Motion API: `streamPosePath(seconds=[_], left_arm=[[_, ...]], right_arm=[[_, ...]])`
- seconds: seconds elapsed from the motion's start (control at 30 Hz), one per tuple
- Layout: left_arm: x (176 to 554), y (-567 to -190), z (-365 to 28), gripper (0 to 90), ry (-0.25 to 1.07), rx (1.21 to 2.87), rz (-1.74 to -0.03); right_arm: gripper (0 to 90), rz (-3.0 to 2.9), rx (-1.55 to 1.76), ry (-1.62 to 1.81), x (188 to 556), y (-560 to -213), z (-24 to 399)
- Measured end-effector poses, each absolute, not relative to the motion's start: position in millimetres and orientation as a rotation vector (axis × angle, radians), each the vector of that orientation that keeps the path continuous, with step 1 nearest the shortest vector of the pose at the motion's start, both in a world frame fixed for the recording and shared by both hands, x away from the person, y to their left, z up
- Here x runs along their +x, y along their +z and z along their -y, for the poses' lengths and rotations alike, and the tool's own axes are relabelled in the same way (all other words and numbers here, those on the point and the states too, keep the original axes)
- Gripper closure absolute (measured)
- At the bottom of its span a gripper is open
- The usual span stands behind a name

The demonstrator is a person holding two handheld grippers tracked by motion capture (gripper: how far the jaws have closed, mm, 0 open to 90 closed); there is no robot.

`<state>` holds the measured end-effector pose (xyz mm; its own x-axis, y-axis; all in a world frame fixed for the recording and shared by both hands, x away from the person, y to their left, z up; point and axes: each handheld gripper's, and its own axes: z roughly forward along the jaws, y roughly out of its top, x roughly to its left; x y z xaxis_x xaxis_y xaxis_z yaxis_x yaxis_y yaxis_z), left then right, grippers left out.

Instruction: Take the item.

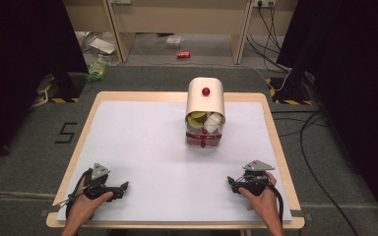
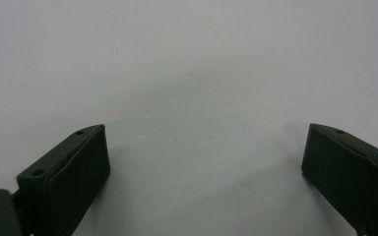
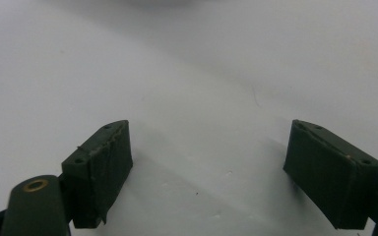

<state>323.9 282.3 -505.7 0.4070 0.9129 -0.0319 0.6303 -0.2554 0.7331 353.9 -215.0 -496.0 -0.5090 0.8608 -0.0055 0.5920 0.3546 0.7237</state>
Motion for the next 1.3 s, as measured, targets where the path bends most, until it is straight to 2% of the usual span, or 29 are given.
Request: streamPosePath(seconds=[0.57,1.3], left_arm=[[324.0,-505.7,-282.3,3.4,0.533,1.988,-1.310],[324.2,-505.9,-282.2,2.9,0.532,1.988,-1.311]], right_arm=[[19.2,-2.208,1.304,0.992,355.4,-490.0,215.6],[23.2,-2.048,1.211,1.158,367.8,-427.5,204.0]])
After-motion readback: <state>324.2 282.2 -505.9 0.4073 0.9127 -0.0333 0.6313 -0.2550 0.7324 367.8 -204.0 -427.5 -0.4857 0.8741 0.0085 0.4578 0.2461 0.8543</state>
